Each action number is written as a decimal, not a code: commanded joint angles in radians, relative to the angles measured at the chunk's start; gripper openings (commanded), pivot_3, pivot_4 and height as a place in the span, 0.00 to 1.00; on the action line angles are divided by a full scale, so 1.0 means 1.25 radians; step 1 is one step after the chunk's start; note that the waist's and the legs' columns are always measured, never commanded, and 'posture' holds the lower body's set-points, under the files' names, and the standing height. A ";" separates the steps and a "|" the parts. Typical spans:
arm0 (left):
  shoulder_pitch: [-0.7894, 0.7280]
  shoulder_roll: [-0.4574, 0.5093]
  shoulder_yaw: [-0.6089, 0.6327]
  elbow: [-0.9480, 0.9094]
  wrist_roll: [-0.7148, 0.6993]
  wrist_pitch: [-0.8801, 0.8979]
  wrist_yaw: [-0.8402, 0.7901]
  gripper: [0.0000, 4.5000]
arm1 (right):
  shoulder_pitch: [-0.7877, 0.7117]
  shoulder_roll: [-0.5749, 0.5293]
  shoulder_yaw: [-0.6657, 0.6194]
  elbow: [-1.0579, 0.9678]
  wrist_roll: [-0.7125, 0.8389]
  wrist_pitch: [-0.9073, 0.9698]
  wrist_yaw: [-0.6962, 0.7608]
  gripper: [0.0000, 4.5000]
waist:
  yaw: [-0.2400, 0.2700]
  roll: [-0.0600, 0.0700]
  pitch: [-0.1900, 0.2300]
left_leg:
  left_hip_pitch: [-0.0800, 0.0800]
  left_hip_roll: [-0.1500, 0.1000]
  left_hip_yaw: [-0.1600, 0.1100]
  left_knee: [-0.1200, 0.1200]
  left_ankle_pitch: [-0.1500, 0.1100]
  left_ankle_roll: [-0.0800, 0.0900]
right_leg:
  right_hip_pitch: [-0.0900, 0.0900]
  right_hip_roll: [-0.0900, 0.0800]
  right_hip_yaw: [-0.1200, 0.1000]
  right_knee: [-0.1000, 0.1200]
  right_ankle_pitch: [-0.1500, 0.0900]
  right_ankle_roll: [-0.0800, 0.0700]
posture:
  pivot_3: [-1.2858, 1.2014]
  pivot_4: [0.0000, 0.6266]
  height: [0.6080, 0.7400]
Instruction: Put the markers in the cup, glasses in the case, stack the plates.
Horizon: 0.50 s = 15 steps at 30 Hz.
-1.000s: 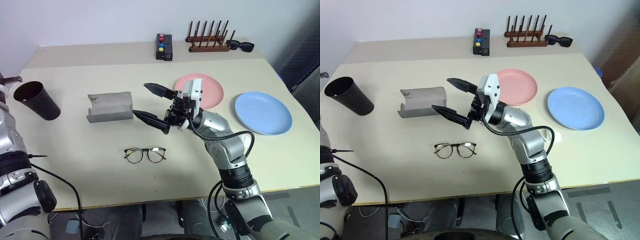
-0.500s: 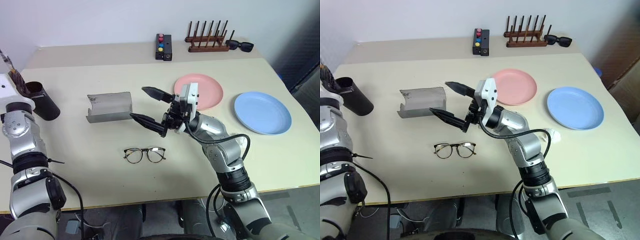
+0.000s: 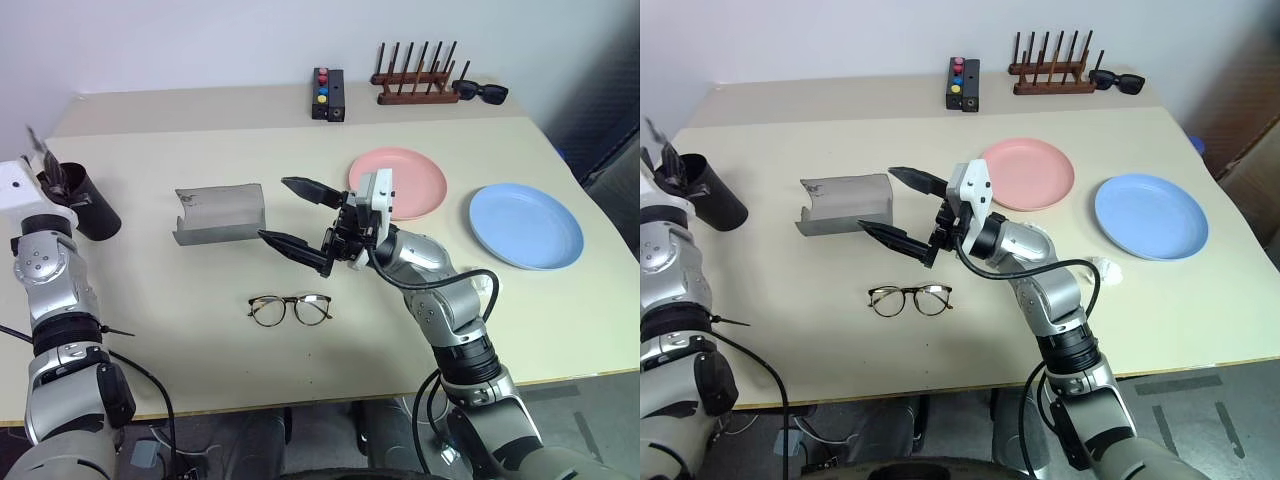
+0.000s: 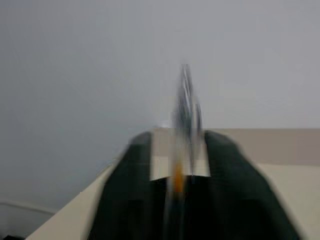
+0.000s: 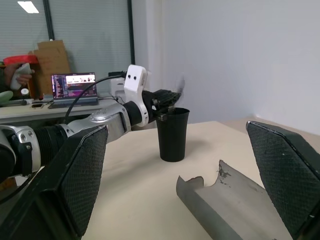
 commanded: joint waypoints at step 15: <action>0.028 0.006 -0.036 -0.281 -0.113 0.145 -0.132 0.59 | -0.018 -0.036 -0.029 -0.015 -0.001 -0.002 -0.004 1.00 | 0.002 0.000 0.000 | 0.000 0.000 0.000 0.000 0.000 0.000 | 0.000 0.000 0.000 0.000 0.000 0.000 | 0.52 0.24 0.95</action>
